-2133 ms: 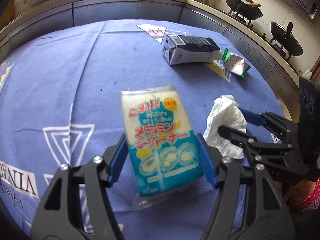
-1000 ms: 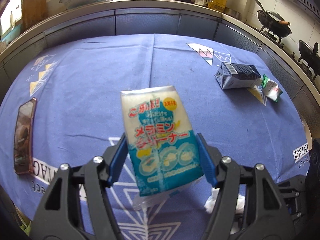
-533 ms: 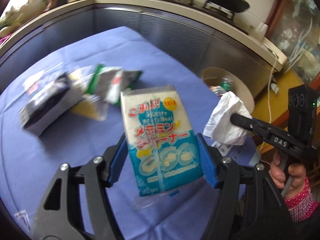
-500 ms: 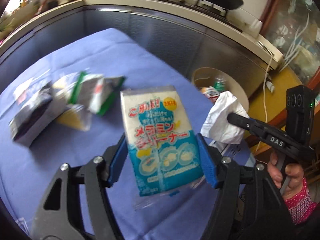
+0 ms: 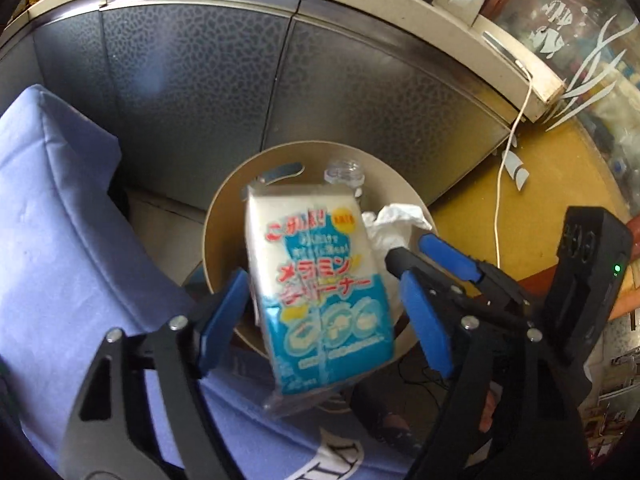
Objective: Collect trash
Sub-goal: 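Carry sponge package and tissue to the wastebasket and open both tools, then return both tools to the table toward the carton and snack bag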
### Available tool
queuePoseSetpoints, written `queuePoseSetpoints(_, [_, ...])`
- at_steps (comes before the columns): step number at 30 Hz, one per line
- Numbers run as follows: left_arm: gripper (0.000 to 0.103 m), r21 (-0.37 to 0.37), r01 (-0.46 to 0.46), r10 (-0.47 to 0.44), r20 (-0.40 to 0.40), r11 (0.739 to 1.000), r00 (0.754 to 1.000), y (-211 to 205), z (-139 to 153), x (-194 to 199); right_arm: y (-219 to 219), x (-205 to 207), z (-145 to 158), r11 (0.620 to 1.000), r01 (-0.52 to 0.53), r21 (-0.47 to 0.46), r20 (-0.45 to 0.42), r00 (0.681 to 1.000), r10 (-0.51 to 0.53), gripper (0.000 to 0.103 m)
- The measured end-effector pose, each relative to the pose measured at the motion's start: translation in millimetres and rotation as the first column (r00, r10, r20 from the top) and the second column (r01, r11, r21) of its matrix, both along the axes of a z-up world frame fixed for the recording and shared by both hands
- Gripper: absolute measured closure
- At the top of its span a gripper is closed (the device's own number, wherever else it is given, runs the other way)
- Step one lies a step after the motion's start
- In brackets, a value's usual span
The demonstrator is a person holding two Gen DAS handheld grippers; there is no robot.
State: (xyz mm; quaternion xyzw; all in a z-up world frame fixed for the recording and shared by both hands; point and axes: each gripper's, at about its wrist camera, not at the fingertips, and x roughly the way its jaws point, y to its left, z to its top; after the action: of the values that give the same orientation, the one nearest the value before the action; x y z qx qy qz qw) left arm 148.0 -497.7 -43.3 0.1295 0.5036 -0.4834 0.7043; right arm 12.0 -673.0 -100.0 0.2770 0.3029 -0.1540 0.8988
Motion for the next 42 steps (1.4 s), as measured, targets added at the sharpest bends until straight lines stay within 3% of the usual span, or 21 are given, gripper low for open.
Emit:
queuePoseSetpoints(5, [0.027,-0.023,-0.038,0.036,-0.055,0.999,0.998,1,-3,11,-6,-12,9,0.997,0.060,-0.038,0.048,0.997,-0.059,0.041])
queuePoseSetpoints(13, [0.027,-0.132,-0.094,0.084,-0.081,0.987,0.993,41,24,13,-3,-23,33,0.990,0.134,-0.037,0.143,0.981,-0.127,0.041])
queuePoseSetpoints(17, [0.027,-0.163,-0.097,0.092,-0.034,0.982,0.995,87,31,-3,18,-29,40,0.998,0.054,-0.017,0.182,0.982,-0.050,0.041])
queuePoseSetpoints(20, [0.027,-0.137,-0.110,0.113,0.013,0.984,0.993,128,24,-14,38,-29,42,0.999,-0.038,0.011,0.189,0.981,0.035,0.042])
queuePoseSetpoints(26, [0.027,-0.102,-0.206,0.210,0.028,0.973,0.977,219,3,-21,90,-11,39,0.980,-0.199,0.027,0.140,0.971,0.193,0.057])
queuePoseSetpoints(31, [0.027,-0.114,-0.336,0.341,0.025,0.935,0.940,300,-5,-17,145,11,41,0.951,-0.307,0.031,0.104,0.948,0.302,0.058])
queuePoseSetpoints(38, [0.027,-0.126,-0.523,0.531,0.042,0.843,0.846,404,-9,-1,221,50,35,0.889,-0.452,0.071,0.056,0.892,0.449,0.058])
queuePoseSetpoints(42, [0.027,-0.115,-0.579,0.590,0.141,0.807,0.795,438,-1,9,254,71,34,0.856,-0.510,0.089,0.045,0.860,0.508,0.058])
